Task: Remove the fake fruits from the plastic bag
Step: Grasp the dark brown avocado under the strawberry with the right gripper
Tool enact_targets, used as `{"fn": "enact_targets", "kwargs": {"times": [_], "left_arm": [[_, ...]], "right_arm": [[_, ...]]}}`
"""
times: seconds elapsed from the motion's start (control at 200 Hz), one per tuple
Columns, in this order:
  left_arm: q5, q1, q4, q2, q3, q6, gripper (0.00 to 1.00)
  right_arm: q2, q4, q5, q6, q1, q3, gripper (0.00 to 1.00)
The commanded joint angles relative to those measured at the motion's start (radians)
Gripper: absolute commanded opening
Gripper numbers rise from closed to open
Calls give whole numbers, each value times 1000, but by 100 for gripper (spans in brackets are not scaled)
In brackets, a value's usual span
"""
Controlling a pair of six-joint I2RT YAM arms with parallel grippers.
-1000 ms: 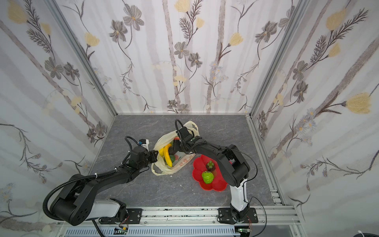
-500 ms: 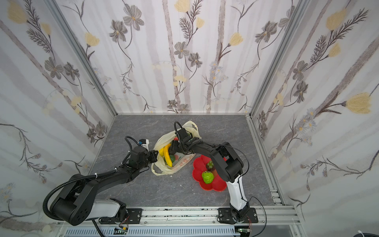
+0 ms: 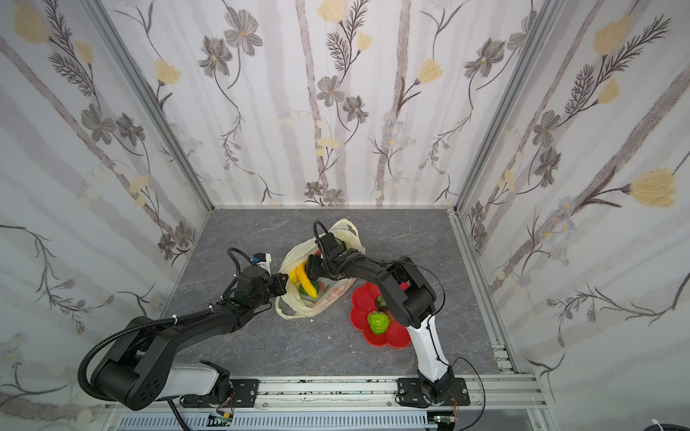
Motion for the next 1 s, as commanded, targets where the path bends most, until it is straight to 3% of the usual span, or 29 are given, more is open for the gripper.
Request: {"fn": "enact_targets", "kwargs": {"times": [0.0, 0.13, 0.67, 0.994], "left_arm": [[-12, 0, 26, 3, 6, 0, 8], [-10, 0, 26, 3, 5, 0, 8], [-12, 0, 26, -6, 2, 1, 8], [-17, 0, 26, -6, 2, 3, 8]], "right_arm": [[14, -21, 30, -9, 2, 9, 76], [29, -34, 33, -11, 4, 22, 76], [-24, -38, 76, -31, 6, -9, 53], [-153, -13, 79, -38, 12, -108, 52]]}}
